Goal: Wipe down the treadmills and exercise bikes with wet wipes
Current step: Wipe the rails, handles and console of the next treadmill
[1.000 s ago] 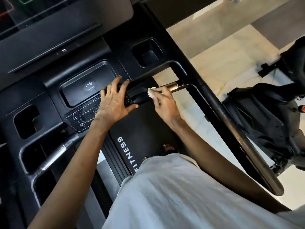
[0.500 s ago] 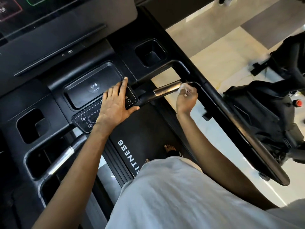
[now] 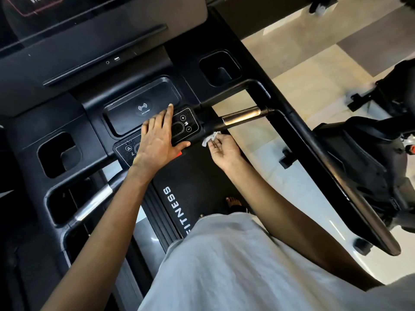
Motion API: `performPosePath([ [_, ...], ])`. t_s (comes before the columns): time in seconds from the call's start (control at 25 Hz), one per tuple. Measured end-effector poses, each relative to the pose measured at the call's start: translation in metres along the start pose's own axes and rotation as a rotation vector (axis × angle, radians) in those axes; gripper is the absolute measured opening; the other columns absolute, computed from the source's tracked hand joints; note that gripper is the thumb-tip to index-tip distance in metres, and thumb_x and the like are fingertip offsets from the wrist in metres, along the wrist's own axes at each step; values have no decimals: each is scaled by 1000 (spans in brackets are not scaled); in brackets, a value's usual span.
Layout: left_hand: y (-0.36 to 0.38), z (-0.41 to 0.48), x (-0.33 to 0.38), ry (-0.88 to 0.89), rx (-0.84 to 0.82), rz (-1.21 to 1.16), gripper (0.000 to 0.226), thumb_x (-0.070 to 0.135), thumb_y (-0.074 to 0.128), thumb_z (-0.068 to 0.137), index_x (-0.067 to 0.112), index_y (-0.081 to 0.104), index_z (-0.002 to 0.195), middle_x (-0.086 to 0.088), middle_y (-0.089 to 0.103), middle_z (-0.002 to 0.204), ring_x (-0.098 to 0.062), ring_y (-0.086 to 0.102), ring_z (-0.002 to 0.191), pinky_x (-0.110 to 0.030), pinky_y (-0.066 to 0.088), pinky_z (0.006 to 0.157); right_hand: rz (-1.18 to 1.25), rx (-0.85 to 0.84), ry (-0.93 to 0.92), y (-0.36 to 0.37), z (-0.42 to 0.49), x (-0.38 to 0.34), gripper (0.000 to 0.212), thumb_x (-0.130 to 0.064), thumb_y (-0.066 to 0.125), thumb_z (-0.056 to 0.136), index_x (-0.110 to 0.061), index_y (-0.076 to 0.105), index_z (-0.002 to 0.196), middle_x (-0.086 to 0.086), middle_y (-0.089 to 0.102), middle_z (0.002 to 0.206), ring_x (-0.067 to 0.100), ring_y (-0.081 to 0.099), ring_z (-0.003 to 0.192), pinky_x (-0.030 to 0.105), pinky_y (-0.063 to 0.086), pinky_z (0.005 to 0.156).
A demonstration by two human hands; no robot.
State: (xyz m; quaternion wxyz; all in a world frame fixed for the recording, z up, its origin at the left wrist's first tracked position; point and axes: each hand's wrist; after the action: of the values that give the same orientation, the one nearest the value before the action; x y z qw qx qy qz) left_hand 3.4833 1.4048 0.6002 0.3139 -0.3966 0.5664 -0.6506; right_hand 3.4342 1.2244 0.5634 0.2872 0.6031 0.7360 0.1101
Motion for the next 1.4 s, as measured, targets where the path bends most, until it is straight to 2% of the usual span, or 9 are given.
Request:
performPosePath([
  [0.12, -1, -8, -6, -12, 25, -4, 113, 62, 72, 80, 10, 13, 160, -15, 39, 152, -33, 37, 136, -50, 26, 114, -155, -24, -180, -9, -3, 2, 9, 7, 61, 93, -1, 64, 96, 9, 67, 92, 14, 68, 86, 25, 56, 87],
  [0.24, 0, -11, -7, -24, 22, -2, 112, 64, 70, 81, 11, 13, 161, -14, 38, 153, -32, 37, 136, -49, 24, 116, -564, -46, -636, -18, -7, 1, 16, -3, 75, 87, -6, 69, 101, 9, 73, 103, 14, 72, 95, 18, 55, 82],
  [0.44, 0, -12, -8, -22, 35, -22, 110, 65, 70, 81, 13, 15, 160, -13, 39, 152, -31, 36, 136, -48, 22, 117, -1240, -69, -1150, -20, 4, -35, 20, -12, 68, 94, -10, 73, 114, 3, 61, 113, 7, 62, 97, 7, 48, 85],
  [0.52, 0, -12, -8, -28, 29, -32, 109, 65, 70, 81, 15, 15, 161, -12, 38, 153, -30, 35, 138, -48, 20, 118, -1352, -81, -1199, -17, 7, -38, 25, -11, 64, 96, -8, 71, 120, 5, 59, 115, 15, 60, 103, 10, 45, 95],
  [0.72, 1, -26, -14, -99, 80, -42, 109, 68, 69, 79, 15, 19, 160, -13, 38, 153, -30, 33, 141, -50, 17, 117, -1351, -291, -1154, -24, -9, 12, 30, -10, 65, 95, -10, 66, 125, 6, 52, 120, 13, 61, 105, 9, 49, 89],
  [0.88, 4, -55, -35, -242, 162, -59, 111, 77, 62, 78, 11, 23, 157, -17, 37, 153, -33, 29, 144, -53, 14, 119, -1137, -262, -1252, -11, -17, 21, 22, -7, 65, 95, -4, 68, 117, 9, 57, 119, 9, 61, 105, 4, 46, 86],
  [1.08, 5, -75, -51, -295, 161, -91, 109, 73, 65, 79, 13, 20, 158, -14, 34, 156, -31, 23, 149, -56, 20, 118, -1296, -307, -1449, 15, -9, 31, 20, -8, 65, 94, -2, 68, 113, 12, 59, 112, 12, 58, 101, 0, 37, 89],
  [1.32, 3, -80, -59, -274, 160, -147, 106, 70, 68, 80, 19, 21, 159, -12, 35, 155, -30, 28, 145, -54, 28, 115, -1467, -610, -1561, 10, -10, 54, 24, -6, 62, 97, -3, 69, 119, 11, 59, 118, 20, 60, 111, 22, 49, 100],
  [1.4, 4, -87, -62, -307, 184, -234, 109, 67, 71, 80, 17, 17, 160, -13, 32, 156, -29, 27, 146, -53, 25, 117, -1431, -575, -1600, 10, -5, 44, 23, -4, 64, 95, -2, 70, 117, 13, 61, 116, 21, 61, 109, 19, 48, 100],
])
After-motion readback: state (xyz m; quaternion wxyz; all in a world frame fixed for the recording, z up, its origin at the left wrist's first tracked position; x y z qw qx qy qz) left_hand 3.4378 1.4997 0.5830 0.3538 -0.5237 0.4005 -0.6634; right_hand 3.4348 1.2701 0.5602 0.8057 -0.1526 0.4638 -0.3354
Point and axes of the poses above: each hand's wrist, its own z-axis towards the middle knuckle, its own y-axis out of the palm, x = y × z
